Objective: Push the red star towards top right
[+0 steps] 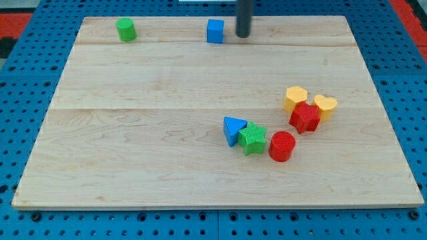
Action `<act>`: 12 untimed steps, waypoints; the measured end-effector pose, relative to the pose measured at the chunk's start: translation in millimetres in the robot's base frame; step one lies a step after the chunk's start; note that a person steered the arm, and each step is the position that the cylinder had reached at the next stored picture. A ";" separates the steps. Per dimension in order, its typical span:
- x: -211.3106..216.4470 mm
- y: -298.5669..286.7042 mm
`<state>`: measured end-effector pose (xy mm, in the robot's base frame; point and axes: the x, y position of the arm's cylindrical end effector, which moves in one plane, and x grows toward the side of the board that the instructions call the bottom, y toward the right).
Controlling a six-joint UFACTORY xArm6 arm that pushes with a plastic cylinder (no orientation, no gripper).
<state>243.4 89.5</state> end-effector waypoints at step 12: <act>213.6 91.7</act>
<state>457.0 181.2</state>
